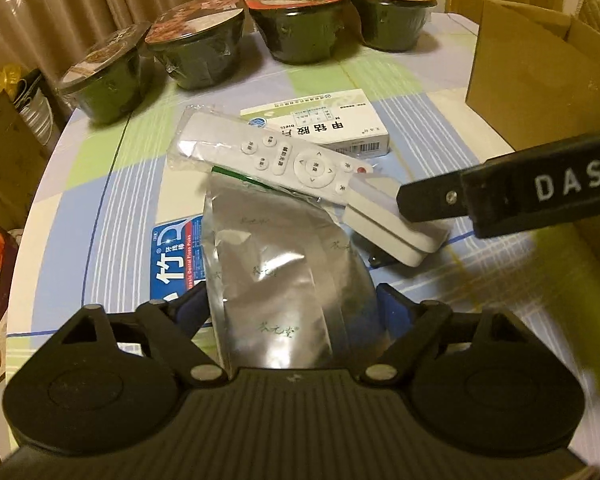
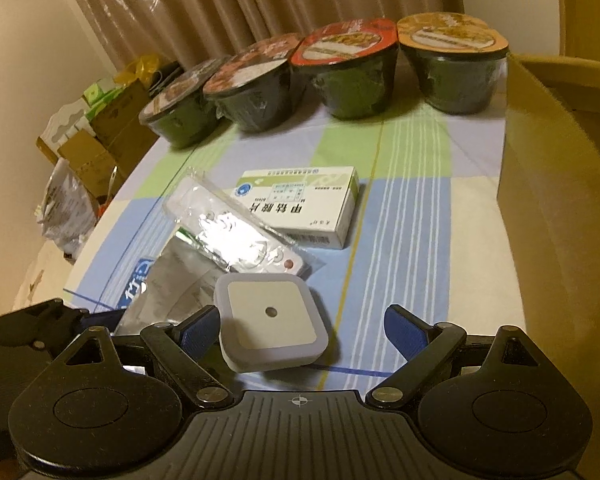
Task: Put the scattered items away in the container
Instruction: 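Grasp the silver foil bag with the left gripper while the right gripper grasps the white square box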
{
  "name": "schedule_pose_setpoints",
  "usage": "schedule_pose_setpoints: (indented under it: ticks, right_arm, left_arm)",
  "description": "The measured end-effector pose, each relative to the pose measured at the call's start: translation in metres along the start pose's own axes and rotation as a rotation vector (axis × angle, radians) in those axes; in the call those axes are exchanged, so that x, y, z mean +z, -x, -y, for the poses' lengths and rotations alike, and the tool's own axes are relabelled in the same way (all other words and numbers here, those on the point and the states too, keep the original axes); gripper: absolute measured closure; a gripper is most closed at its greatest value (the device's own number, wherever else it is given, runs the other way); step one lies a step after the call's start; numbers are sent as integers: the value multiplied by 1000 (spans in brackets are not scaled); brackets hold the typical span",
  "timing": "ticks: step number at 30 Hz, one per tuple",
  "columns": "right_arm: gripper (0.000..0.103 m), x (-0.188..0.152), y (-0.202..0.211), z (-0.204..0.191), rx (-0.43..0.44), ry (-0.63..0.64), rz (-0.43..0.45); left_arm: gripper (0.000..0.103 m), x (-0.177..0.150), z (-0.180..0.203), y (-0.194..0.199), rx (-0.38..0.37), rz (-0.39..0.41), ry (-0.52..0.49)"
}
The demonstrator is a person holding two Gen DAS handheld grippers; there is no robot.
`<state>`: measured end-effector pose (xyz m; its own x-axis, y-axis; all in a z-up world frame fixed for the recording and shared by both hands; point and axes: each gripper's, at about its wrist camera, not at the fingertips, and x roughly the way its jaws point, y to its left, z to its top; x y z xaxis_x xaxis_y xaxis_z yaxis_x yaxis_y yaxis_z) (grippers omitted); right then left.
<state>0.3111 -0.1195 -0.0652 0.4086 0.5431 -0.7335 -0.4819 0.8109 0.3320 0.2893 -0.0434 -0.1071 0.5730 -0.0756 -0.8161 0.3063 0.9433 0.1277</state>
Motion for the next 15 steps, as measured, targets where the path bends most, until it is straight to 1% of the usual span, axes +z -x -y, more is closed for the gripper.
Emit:
schedule_pose_setpoints:
  ticks: [3, 6, 10, 13, 14, 15]
  right_arm:
    - [9, -2, -5, -5, 13, 26, -17]
    - [9, -3, -9, -11, 33, 55, -27]
    - [9, -3, -17, -15, 55, 72, -41]
    - [10, -4, -23, -13, 67, 58, -46]
    - [25, -4, -26, -11, 70, 46, -52]
    - [31, -4, -27, -8, 71, 34, -60]
  left_arm:
    - [30, -3, -7, 6, -30, 5, 5]
    - [35, -7, -15, 10, -53, 9, 14]
    - [35, -12, -22, 14, -79, 29, 25]
    - [35, -13, -24, 15, -90, 40, 24]
    - [36, -15, -24, 16, -95, 46, 22]
    - [36, -16, -24, 17, -98, 49, 19]
